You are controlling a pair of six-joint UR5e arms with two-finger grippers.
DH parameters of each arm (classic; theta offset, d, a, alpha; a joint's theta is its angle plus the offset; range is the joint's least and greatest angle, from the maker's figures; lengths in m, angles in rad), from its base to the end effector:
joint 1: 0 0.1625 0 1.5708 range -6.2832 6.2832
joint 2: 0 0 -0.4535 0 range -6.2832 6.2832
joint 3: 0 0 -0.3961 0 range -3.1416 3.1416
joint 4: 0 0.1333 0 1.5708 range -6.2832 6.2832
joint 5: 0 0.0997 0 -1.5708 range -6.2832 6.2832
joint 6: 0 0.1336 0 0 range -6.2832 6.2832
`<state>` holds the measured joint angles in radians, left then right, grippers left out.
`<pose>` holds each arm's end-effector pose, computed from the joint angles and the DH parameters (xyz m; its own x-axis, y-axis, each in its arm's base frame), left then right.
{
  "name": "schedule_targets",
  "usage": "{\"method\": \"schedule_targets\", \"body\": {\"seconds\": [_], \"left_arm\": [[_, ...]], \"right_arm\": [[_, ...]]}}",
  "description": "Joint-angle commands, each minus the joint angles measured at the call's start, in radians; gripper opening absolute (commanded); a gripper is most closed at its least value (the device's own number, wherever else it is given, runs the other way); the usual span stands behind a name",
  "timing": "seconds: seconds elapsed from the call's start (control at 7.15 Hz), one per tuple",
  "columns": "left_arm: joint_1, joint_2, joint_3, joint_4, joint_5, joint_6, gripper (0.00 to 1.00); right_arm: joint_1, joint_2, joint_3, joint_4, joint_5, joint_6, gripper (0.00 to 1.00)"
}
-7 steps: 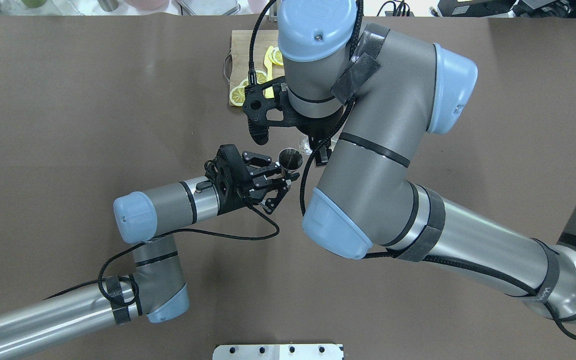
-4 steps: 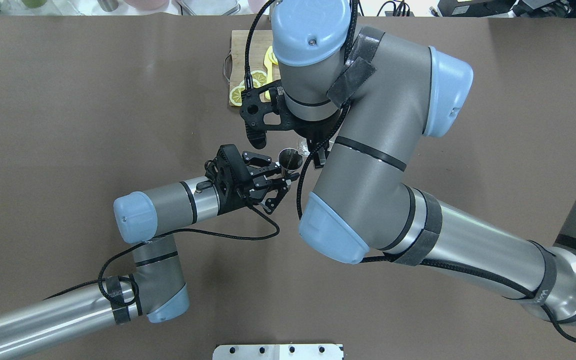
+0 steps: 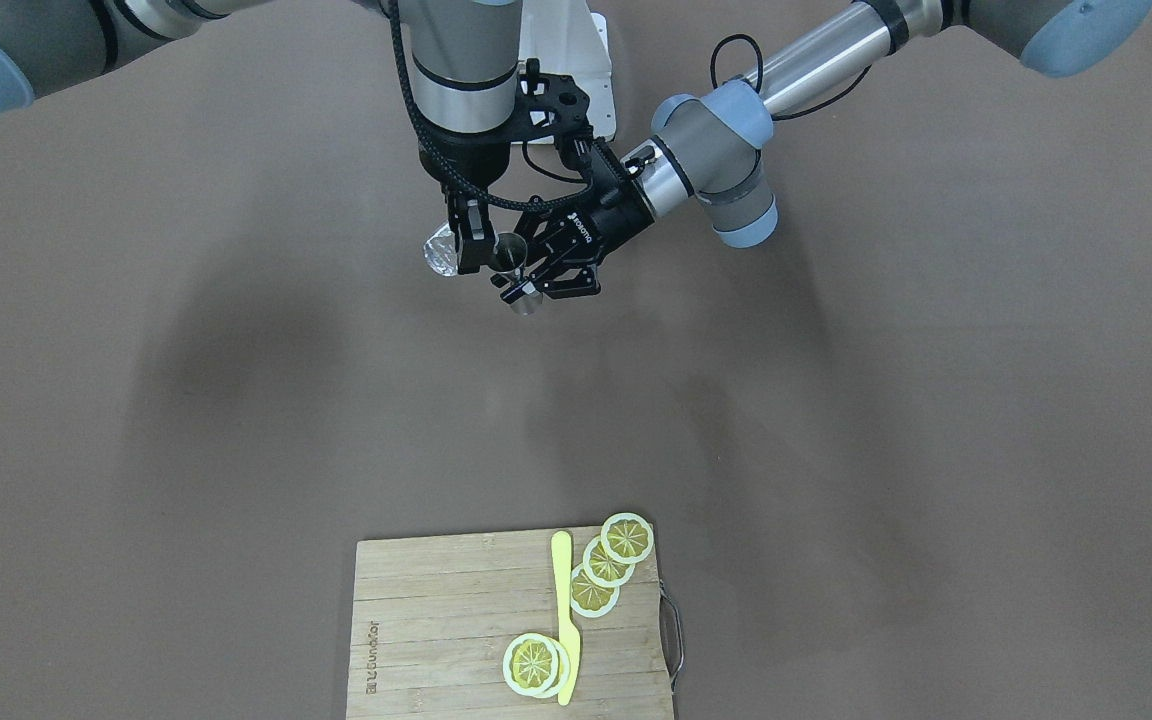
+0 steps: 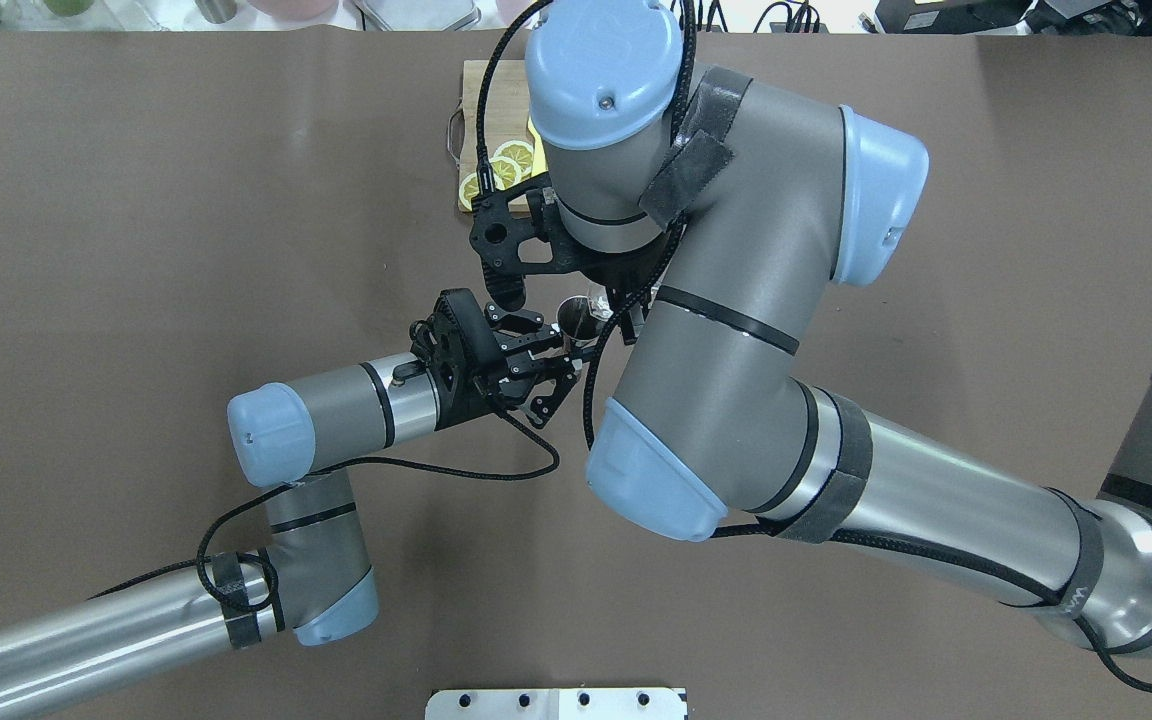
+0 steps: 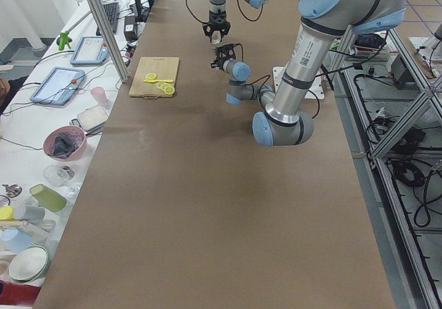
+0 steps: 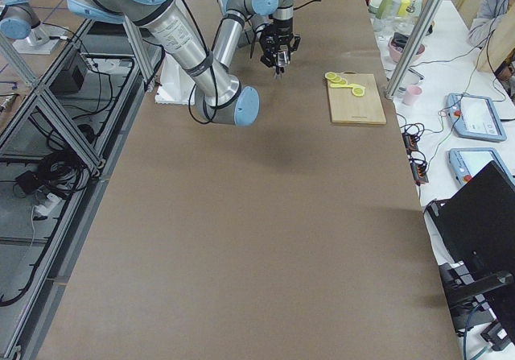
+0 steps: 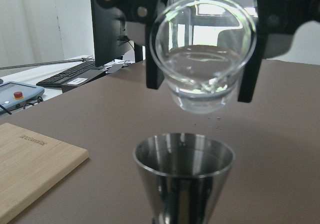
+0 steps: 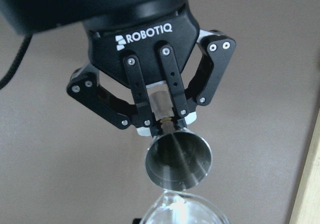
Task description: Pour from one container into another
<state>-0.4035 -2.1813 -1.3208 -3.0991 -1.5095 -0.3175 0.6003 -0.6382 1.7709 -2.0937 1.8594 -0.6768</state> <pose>0.6122 -0.4152 0.2580 0.3334 0.8887 -0.3147 0.4122 0.1628 0.8964 -0.5134 -0.4669 0.1219 -0.1064 -0.9785 -0.1768 0.7823 -0.1921 0.5926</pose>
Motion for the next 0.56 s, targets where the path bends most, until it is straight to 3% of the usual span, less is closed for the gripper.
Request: {"method": "schedule_targets", "body": {"seconds": [0.0,0.42], "left_arm": [[0.000,0.000,0.000,0.000,0.000,0.000,0.00],[0.000,0.001,0.000,-0.001,0.000,0.000,0.00]], "right_arm": [[-0.002,0.003,-0.004,-0.006,-0.005,-0.015,0.00],[-0.002,0.009,-0.004,-0.023,-0.022,-0.024,0.00]]}}
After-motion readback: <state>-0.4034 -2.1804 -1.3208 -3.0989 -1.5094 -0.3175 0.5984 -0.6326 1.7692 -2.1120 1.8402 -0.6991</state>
